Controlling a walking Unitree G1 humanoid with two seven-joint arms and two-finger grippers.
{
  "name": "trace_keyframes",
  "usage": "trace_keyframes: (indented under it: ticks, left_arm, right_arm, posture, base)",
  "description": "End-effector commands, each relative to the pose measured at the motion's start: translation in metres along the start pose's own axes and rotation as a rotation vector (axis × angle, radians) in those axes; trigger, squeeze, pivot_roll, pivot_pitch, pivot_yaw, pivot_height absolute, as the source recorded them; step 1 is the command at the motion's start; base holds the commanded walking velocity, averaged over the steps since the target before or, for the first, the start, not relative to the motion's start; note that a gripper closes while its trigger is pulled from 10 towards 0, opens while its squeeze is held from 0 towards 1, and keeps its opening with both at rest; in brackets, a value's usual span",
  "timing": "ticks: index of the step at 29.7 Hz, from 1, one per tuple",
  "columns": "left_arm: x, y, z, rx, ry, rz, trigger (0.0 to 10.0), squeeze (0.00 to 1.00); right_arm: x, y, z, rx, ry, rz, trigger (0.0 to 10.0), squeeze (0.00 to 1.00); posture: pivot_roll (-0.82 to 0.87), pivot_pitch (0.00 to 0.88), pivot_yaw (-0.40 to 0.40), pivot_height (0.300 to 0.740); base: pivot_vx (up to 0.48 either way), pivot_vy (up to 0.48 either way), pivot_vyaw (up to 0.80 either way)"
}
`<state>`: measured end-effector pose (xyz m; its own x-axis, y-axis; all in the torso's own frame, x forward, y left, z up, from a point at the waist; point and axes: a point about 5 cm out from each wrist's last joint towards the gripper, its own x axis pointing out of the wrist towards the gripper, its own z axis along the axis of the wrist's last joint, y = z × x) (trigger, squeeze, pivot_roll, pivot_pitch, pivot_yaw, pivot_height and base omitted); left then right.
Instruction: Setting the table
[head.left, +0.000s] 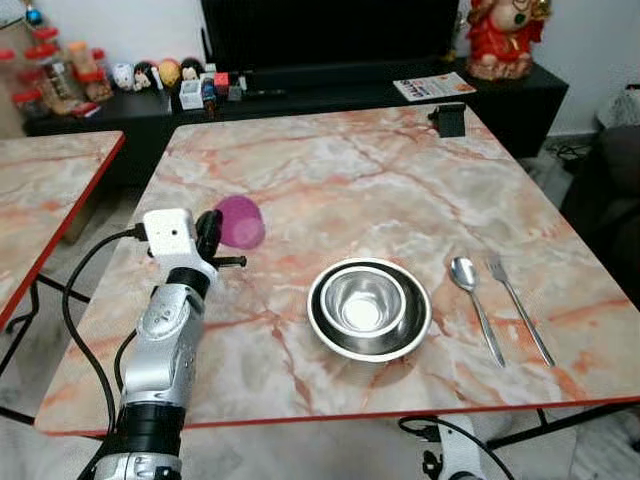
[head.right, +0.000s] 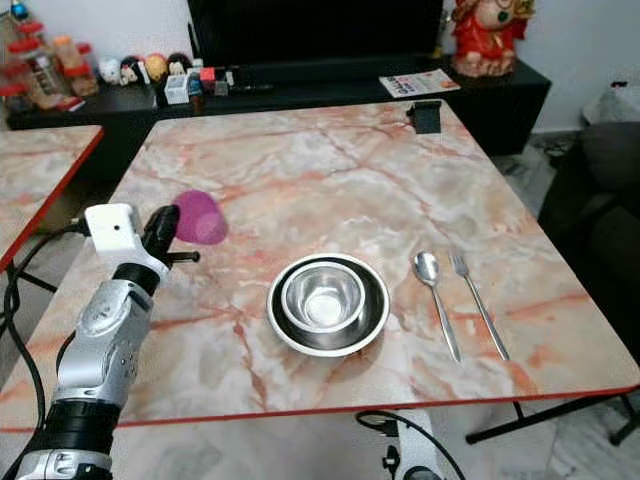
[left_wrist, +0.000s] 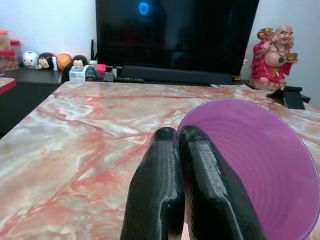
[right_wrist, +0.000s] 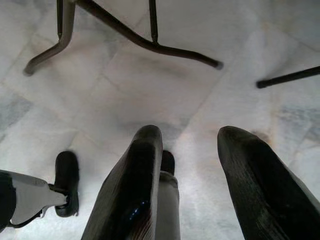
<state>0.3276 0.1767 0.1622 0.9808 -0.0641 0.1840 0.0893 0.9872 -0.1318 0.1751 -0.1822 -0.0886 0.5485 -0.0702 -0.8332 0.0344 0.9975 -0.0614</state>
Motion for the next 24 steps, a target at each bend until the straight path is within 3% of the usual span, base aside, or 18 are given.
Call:
trace_keyframes:
  ticks: [1,8,13,17,24]
  left_arm:
    - [0.001,-0.001,0.006,0.034,0.006,-0.033,10.0,0.0]
    - [0.004,-0.011,-0.003,0.059,0.086,-0.117,10.0,0.0]
    - [0.007,-0.016,-0.005,0.021,0.108,-0.139,10.0,0.0]
    - [0.039,-0.039,-0.013,0.113,0.219,-0.174,10.0,0.0]
    - [0.054,-0.046,-0.014,0.137,0.313,-0.151,10.0,0.0]
  right_arm:
    - [0.0,0.006,-0.003,0.002,0.013,0.01,10.0,0.0]
    - [-0.001,0.008,-0.005,0.004,0.018,0.011,10.0,0.0]
    - [-0.001,0.009,-0.007,0.005,0.021,0.012,10.0,0.0]
    - [-0.001,0.012,-0.007,0.022,0.021,0.008,10.0,0.0]
    - [-0.002,0.01,-0.013,0.039,0.034,-0.005,10.0,0.0]
  posture:
    - [0.03,0.011,0.052,0.732]
    - [0.04,0.011,0.062,0.732]
    - [0.04,0.01,0.064,0.732]
    - [0.02,0.004,0.088,0.732]
    - [0.01,0.005,0.101,0.732]
  base:
    - [0.0,0.0,0.0]
    - [0.0,0.0,0.0]
    - [0.0,0.0,0.0]
    - [0.0,0.0,0.0]
    - [0.0,0.0,0.0]
